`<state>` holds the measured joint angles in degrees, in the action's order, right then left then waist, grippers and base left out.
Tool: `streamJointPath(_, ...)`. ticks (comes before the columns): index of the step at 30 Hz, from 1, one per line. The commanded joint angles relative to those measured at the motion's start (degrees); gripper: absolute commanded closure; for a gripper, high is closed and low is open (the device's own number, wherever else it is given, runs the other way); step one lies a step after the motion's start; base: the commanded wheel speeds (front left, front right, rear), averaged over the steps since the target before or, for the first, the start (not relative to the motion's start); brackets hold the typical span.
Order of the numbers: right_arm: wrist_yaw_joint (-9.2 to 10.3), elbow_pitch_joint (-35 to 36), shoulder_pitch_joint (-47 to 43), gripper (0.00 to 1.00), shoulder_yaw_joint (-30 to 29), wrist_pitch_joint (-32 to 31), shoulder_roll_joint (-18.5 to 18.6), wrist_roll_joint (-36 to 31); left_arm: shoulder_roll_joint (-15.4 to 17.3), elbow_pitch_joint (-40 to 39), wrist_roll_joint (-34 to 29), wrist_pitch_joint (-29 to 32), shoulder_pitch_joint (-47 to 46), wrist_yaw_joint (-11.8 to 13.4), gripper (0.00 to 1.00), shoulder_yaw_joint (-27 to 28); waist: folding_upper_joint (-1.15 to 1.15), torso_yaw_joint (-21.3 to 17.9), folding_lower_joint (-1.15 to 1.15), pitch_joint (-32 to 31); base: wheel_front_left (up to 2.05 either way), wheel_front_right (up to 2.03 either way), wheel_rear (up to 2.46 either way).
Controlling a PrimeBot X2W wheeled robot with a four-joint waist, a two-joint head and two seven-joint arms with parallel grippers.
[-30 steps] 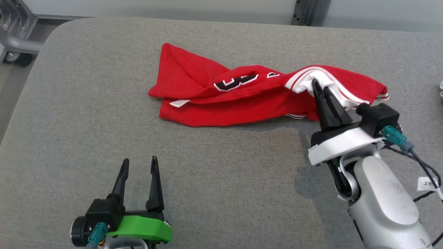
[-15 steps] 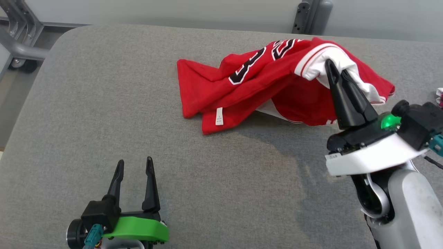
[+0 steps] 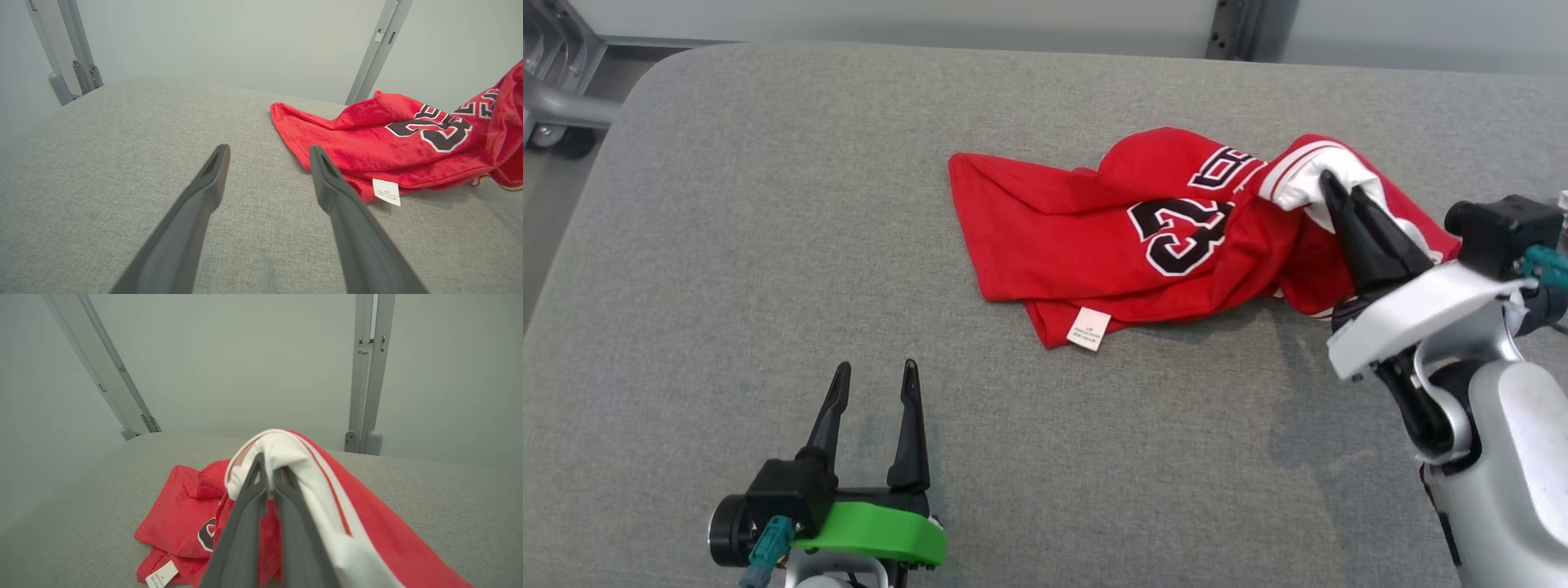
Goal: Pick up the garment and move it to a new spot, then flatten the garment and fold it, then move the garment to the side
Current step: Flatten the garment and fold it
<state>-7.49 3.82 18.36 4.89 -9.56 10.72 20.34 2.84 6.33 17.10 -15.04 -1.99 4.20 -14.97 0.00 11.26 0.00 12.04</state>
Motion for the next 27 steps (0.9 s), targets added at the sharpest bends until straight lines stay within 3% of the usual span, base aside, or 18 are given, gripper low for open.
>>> streamJointPath(1,0.0,-3.8,2.87,1.0,-0.51,0.06,0.72,-0.09,0.1,0.2,0.17,-0.18,-1.15,0.09,0.0,-0.34,0.0,2.78,0.0,2.36,0.0,0.0,0.0)
streamJointPath(5,-0.01,-17.84,11.04,1.0,-1.1,1.08,3.54,-3.09,0.1,0.63,0.72,-0.18,-2.14,0.19,0.0,-1.69,0.0,5.63,0.0,4.19,0.0,0.0,0.0)
streamJointPath(9,-0.01,-29.37,17.87,1.0,-3.6,3.26,2.18,-1.4,0.1,0.91,1.12,-0.19,-2.81,0.45,0.0,-2.7,0.0,7.43,0.0,5.29,0.0,0.0,0.0)
streamJointPath(10,0.0,-31.9,19.45,0.87,-3.51,3.95,2.28,-1.69,0.1,0.97,1.15,-0.18,-2.89,0.46,0.0,-2.82,0.0,7.62,0.0,5.43,0.0,0.0,0.0)
streamJointPath(11,0.0,-33.99,20.88,0.67,-3.32,4.7,2.22,-1.82,0.1,1.02,1.16,-0.18,-2.9,0.59,0.0,-2.91,0.0,7.7,0.0,5.49,0.0,0.0,0.0)
streamJointPath(12,0.0,-36.07,22.03,0.14,-3.06,5.52,2.13,-1.83,0.1,1.09,1.12,-0.19,-2.91,0.69,0.0,-2.98,0.0,7.74,0.0,5.5,0.0,0.0,0.0)
streamJointPath(13,-0.01,-37.58,23.11,0.0,-2.45,6.72,2.26,-2.44,0.1,1.11,1.07,-0.19,-2.87,0.76,0.0,-2.96,0.0,7.7,0.0,5.47,0.0,0.0,0.0)
streamJointPath(19,0.0,-41.1,25.65,0.0,1.45,13.84,2.01,-1.52,0.1,0.98,0.23,-0.18,-2.38,0.87,0.0,-2.48,0.0,5.37,0.0,4.78,0.0,0.0,0.0)
streamJointPath(27,0.0,-38.63,21.66,0.0,5.3,17.84,5.65,0.91,0.11,0.68,-1.02,-0.12,-2.3,0.35,0.0,-1.74,0.0,1.28,0.0,4.9,0.0,0.0,0.0)
